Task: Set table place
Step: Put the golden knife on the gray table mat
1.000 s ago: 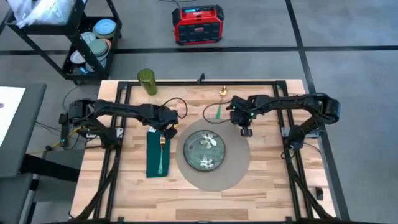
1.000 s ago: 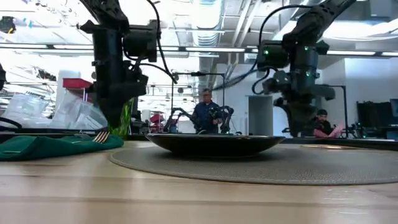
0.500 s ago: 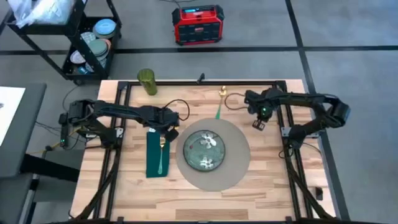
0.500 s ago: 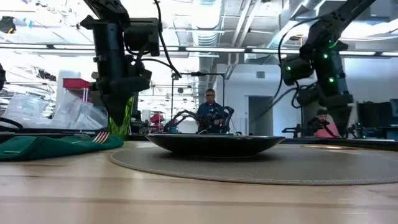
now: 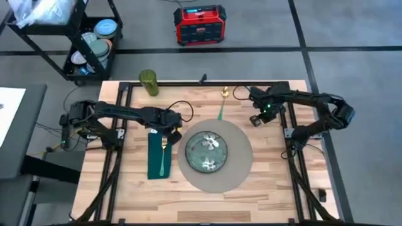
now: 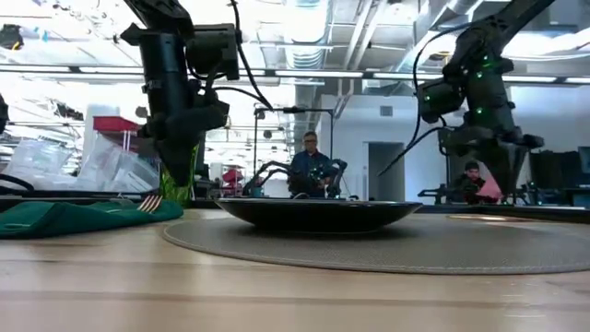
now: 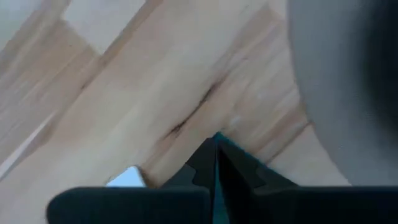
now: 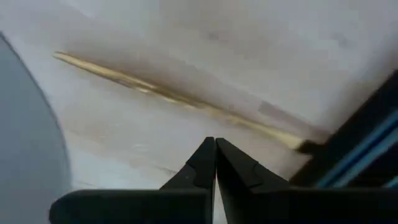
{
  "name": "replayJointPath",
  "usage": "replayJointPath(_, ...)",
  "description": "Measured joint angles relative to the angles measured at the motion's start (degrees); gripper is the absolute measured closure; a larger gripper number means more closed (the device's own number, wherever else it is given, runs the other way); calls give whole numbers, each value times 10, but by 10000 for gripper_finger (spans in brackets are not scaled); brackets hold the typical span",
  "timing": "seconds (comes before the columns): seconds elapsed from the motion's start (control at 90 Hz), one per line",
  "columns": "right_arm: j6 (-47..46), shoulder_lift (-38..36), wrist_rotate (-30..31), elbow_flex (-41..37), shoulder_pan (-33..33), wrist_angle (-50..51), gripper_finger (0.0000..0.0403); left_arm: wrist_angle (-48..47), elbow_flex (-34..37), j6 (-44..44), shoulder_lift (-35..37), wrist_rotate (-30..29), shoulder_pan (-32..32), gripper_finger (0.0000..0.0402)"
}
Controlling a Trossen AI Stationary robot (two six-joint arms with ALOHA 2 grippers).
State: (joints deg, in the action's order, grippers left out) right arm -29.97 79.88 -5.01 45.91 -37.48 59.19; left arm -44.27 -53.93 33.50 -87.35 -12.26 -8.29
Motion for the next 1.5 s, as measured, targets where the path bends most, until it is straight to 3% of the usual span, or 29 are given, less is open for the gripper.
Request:
replayJointPath(0.056,-46,-14,-38,-9,23,-59,403,5,0,-1,0,5,0,402)
replayJointPath(0.111,-84,-27,-40,-22,54,-117,403,10,0,-8,0,6,0,402)
replayJointPath(0.244,-191,-49,77,-56,110,-138,403,18,0,-38,0,7,-2,402)
replayJointPath(0.333,-237,-68,102,-90,121,-137,403,16,0,-58,0,8,-2,402)
replayJointPath(0.656,-313,-173,132,-152,99,-104,403,12,0,-121,0,9,-21,402)
replayJointPath(0.856,-296,-202,159,-152,57,7,403,20,0,-152,0,11,-38,402)
replayJointPath(1.111,-259,-172,161,-152,4,17,403,28,0,-157,0,18,-52,402)
replayJointPath(1.5,-229,-39,141,-149,-21,-64,403,35,0,-196,0,20,-58,402)
